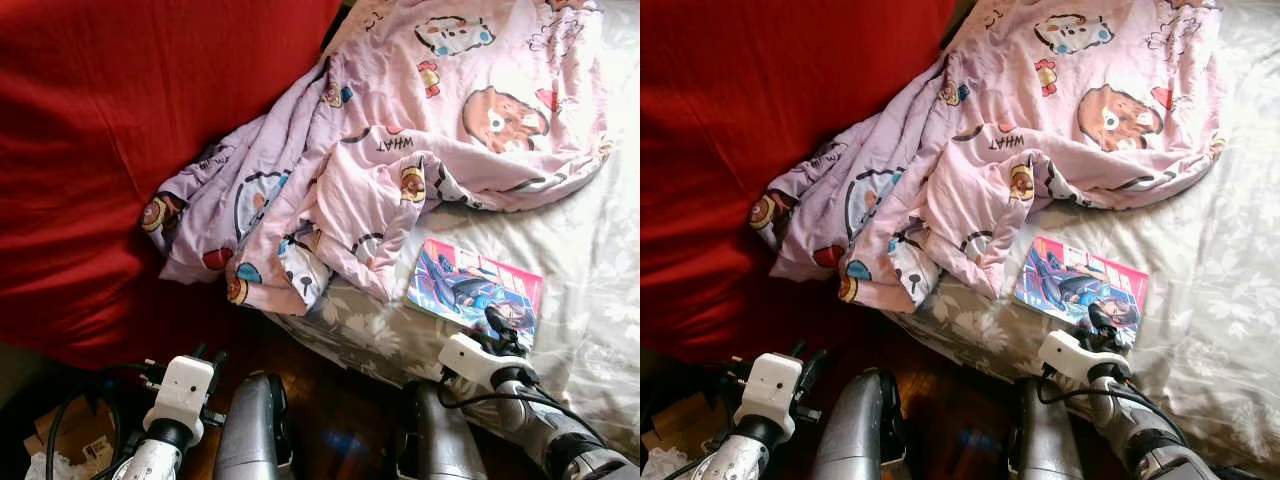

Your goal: Clean up the room

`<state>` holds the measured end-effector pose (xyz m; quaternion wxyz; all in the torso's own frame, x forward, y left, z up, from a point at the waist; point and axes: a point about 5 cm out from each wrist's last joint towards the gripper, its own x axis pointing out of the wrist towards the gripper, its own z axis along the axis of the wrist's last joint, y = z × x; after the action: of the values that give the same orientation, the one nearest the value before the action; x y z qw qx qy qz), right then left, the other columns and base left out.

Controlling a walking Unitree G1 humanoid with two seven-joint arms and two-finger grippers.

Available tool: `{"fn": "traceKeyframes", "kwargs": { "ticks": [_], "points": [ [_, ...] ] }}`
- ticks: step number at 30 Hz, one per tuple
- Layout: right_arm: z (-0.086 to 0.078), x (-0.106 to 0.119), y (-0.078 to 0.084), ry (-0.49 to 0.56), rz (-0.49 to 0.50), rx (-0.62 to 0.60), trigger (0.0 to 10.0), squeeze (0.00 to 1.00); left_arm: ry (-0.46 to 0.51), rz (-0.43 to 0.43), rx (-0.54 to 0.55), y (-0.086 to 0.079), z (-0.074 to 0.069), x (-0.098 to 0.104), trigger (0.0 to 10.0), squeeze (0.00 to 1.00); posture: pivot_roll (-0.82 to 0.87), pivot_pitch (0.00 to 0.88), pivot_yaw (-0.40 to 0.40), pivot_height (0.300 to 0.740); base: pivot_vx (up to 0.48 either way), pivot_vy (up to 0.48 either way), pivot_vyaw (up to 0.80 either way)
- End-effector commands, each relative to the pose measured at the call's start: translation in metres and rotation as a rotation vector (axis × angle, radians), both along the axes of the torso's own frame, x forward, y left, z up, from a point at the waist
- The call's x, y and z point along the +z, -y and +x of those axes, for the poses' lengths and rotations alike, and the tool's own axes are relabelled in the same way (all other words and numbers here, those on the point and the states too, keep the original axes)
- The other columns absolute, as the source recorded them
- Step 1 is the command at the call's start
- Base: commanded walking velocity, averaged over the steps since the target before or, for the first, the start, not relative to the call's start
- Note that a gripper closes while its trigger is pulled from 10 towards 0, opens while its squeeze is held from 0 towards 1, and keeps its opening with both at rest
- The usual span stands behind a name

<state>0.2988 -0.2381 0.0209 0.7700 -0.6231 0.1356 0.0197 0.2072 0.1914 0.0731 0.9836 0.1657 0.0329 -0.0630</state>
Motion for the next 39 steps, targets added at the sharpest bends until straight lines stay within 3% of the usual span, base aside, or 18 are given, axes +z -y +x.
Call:
{"fn": "traceKeyframes", "kwargs": {
  "ticks": [1,8,9,10,11,25,27,37,39],
  "points": [
    [0.004,0.004,0.001,0.012,-0.013,0.008,10.0,0.00,-0.034,0.039,0.000,-0.004,-0.007,-0.003,10.0,0.00,0.20,0.339,0.064,0.601,0.000,0.000,0.00],
    [0.014,0.015,0.002,0.036,-0.018,0.006,10.0,0.00,-0.043,0.044,0.003,-0.005,-0.009,-0.004,10.0,0.00,0.19,0.343,0.058,0.601,0.000,0.000,0.00],
    [0.014,0.016,0.002,0.039,-0.017,0.007,2.5,0.00,-0.047,0.045,0.005,-0.005,-0.009,-0.004,10.0,0.00,0.19,0.342,0.057,0.601,0.000,0.000,0.00],
    [0.014,0.016,0.001,0.039,-0.017,0.009,2.5,0.00,-0.048,0.045,0.005,-0.005,-0.009,-0.004,10.0,0.00,0.19,0.342,0.057,0.601,0.000,0.000,0.00],
    [0.014,0.015,0.001,0.037,-0.015,0.011,0.0,0.00,-0.050,0.045,0.006,-0.004,-0.009,-0.005,10.0,0.00,0.19,0.339,0.057,0.601,0.000,0.000,0.00],
    [0.000,-0.002,-0.001,-0.015,0.074,-0.037,0.0,0.00,-0.052,0.060,0.012,-0.008,-0.001,-0.008,10.0,0.00,0.19,0.288,0.057,0.601,0.000,0.000,0.00],
    [-0.001,-0.002,0.002,-0.015,0.152,-0.092,0.0,0.00,-0.052,0.062,0.014,-0.008,0.002,-0.009,10.0,0.00,0.19,0.277,0.058,0.601,0.000,0.000,0.00],
    [-0.002,-0.002,0.008,-0.016,0.267,-0.174,0.0,0.00,-0.046,0.066,0.018,-0.011,0.013,-0.011,10.0,0.00,0.18,0.236,0.062,0.601,0.000,0.000,0.00],
    [-0.001,0.000,0.010,-0.006,0.358,-0.221,0.0,0.00,-0.033,0.069,0.022,-0.012,0.018,-0.010,10.0,0.00,0.17,0.216,0.061,0.601,0.000,0.000,0.00]
  ]
}}
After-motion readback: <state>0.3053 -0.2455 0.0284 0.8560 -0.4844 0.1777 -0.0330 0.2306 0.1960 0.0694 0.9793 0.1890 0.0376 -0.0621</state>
